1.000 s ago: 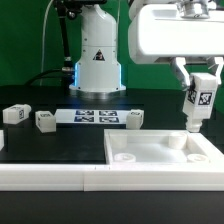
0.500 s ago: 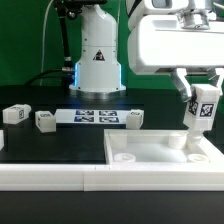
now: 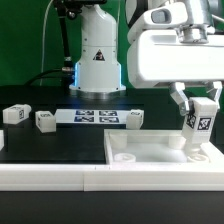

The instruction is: Assemble one leg

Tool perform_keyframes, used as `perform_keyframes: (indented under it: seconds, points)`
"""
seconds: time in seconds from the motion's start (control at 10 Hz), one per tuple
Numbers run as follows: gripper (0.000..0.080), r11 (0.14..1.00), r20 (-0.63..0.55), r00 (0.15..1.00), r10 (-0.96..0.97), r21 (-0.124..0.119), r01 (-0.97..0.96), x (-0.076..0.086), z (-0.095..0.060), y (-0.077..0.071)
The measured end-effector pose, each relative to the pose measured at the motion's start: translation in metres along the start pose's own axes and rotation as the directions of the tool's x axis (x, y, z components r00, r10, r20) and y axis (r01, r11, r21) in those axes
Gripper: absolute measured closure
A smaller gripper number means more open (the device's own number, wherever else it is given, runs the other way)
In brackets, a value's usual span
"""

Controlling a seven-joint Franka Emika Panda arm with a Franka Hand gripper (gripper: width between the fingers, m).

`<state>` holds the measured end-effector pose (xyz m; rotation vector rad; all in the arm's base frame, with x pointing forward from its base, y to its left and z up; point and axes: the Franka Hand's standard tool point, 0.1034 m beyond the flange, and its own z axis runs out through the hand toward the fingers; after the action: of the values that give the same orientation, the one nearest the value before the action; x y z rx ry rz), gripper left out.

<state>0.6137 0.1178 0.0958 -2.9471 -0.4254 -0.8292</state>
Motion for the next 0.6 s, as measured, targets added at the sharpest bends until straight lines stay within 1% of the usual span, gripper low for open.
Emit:
perform_keyframes:
  seconds: [0.3, 0.6]
  points:
    - [0.0508, 1.0, -0.046, 0.999, 0.005, -0.003, -0.005, 0.003, 0.003, -0.003]
    - [0.0508, 1.0, -0.049, 0.999, 0.002, -0.002, -0.002, -0.008, 0.015, -0.004]
